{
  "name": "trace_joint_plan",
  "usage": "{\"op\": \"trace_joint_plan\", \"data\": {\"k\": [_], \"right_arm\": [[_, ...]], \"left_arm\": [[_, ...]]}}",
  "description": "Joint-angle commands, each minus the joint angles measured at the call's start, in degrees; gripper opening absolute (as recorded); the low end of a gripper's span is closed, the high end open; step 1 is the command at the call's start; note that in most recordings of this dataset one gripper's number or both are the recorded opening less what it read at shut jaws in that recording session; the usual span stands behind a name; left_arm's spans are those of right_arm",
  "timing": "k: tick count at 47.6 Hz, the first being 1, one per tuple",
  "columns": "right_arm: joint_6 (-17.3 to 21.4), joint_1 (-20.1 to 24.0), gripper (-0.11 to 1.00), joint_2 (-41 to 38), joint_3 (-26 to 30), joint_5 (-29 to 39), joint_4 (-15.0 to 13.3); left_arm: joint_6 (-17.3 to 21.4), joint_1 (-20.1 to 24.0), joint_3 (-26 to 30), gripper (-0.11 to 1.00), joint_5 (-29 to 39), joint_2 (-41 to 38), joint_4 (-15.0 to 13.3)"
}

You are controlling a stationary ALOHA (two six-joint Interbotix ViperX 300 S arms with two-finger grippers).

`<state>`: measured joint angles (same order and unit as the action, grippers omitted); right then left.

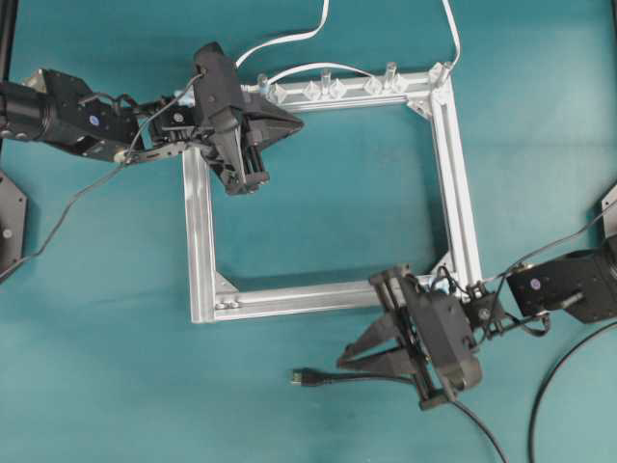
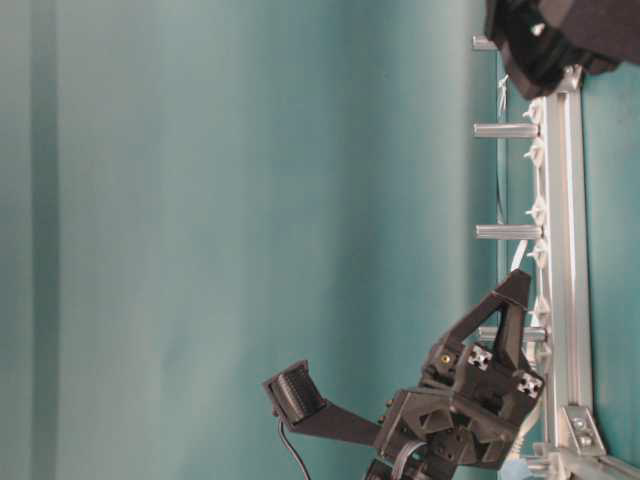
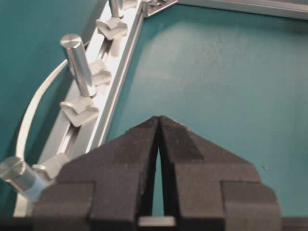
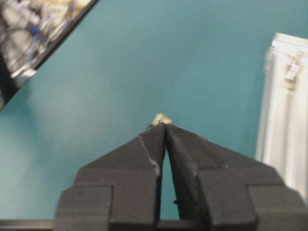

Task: Insert the wire through the string loop located on the right side.
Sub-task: 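Open the right gripper and lower it over the black USB cable plug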

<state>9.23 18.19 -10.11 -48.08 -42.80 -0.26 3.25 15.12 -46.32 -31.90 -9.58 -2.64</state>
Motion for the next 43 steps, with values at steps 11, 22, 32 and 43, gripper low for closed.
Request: {"op": "trace_joint_plan", "data": {"k": [11, 22, 32, 43], "right_arm": [[-6.24, 2.37, 0.28, 2.11, -0.09, -2.29, 12.74], [-9.05, 4.83, 0.59, 2.02, -0.18, -2.55, 19.42], [-11.34, 8.53, 0.59, 1.93, 0.97, -4.75, 28.39], [-20.04, 14.15, 0.59, -0.79, 4.22, -8.17, 45.53]], "left_arm": [[0.53, -0.53, -0.88, 0.0, -0.26, 2.2, 0.09], [0.44, -0.44, -2.55, 0.22, -0.18, 4.39, 0.09], [0.53, -0.44, -4.83, 0.66, -0.18, 7.82, 0.09], [0.18, -0.53, -7.21, 0.65, -0.18, 9.76, 0.09]]}}
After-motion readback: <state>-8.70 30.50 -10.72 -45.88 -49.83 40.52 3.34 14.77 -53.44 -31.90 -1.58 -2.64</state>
